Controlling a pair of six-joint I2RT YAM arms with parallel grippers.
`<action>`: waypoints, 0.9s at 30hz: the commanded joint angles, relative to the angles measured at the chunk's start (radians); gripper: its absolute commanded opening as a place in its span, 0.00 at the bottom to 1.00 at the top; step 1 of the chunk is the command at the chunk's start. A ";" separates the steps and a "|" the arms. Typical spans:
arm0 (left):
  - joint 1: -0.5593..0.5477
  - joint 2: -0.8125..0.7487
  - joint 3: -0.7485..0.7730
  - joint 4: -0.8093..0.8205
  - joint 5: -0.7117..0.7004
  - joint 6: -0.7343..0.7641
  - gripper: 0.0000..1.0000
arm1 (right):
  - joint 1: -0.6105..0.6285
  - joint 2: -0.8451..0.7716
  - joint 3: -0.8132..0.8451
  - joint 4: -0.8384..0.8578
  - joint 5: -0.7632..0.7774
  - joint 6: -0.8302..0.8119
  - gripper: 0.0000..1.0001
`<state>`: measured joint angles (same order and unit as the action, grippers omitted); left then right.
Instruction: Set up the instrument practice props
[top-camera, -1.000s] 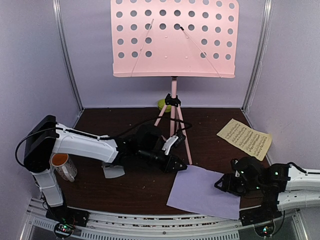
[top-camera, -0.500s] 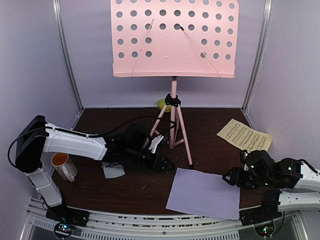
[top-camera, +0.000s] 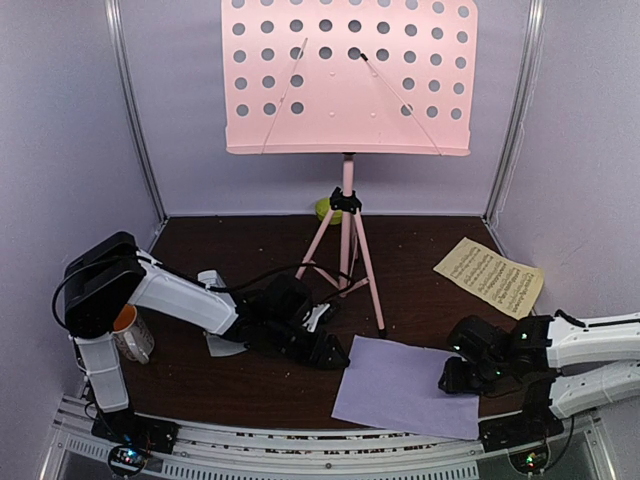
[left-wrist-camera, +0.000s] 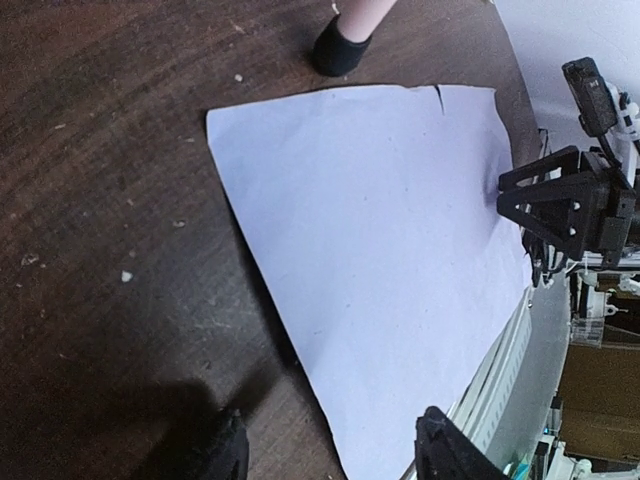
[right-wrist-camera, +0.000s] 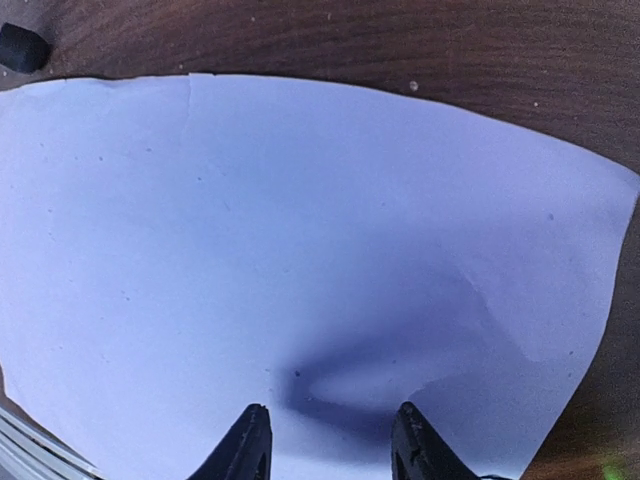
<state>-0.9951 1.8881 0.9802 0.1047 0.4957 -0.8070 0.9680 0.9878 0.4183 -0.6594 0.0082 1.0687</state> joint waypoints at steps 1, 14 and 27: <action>-0.002 0.032 0.003 0.076 0.032 -0.050 0.60 | -0.004 0.092 0.023 0.064 -0.017 -0.056 0.41; -0.002 0.108 0.039 0.223 0.086 -0.116 0.62 | -0.004 0.245 0.031 0.250 -0.069 -0.054 0.39; -0.002 0.112 0.088 0.360 0.146 -0.134 0.73 | -0.005 0.301 0.059 0.312 -0.076 -0.056 0.39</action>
<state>-0.9947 1.9888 1.0298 0.3672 0.5957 -0.9340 0.9680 1.2499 0.4877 -0.3260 -0.0277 1.0168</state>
